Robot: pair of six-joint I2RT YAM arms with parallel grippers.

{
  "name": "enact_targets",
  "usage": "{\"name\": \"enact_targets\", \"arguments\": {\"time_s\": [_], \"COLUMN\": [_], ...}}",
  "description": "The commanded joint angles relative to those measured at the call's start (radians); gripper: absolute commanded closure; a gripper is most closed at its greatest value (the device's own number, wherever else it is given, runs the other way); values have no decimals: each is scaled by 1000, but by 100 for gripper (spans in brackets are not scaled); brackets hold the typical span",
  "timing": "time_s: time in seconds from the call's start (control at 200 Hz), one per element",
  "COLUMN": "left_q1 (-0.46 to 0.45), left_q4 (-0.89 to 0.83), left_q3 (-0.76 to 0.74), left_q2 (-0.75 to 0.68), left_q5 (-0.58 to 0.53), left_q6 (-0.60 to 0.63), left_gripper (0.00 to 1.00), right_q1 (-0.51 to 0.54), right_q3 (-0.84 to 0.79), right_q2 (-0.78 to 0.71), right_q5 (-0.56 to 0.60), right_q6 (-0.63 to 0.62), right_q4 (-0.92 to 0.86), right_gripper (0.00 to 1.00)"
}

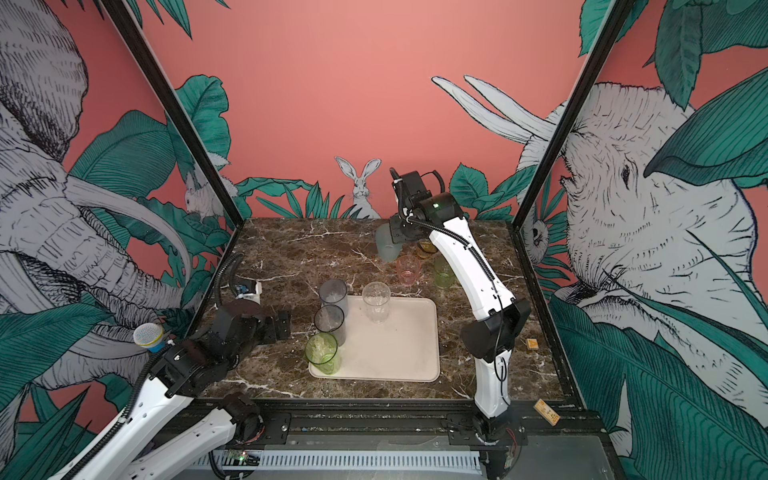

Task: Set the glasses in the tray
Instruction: 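Lift the teal glass and carry it over the tray with the right gripper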

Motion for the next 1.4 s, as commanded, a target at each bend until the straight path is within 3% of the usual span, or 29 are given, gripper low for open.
{"name": "enact_targets", "arguments": {"time_s": [0.0, 0.345, 0.89, 1.395], "left_q1": [7, 7, 7, 7], "left_q4": [17, 30, 75, 80], "left_q3": [5, 28, 39, 39], "left_q2": [5, 35, 86, 101], "left_q5": [3, -12, 2, -3], "left_q6": [-21, -8, 0, -2], "left_gripper": [0, 0, 1, 1], "right_q1": [-5, -5, 15, 191], "right_q3": [-44, -310, -807, -1067], "right_q2": [-84, -306, -637, -681], "right_q5": [23, 56, -19, -15], "right_q6": [-13, -25, 2, 49], "right_q4": [-30, -10, 130, 311], "right_gripper": [100, 100, 100, 100]}}
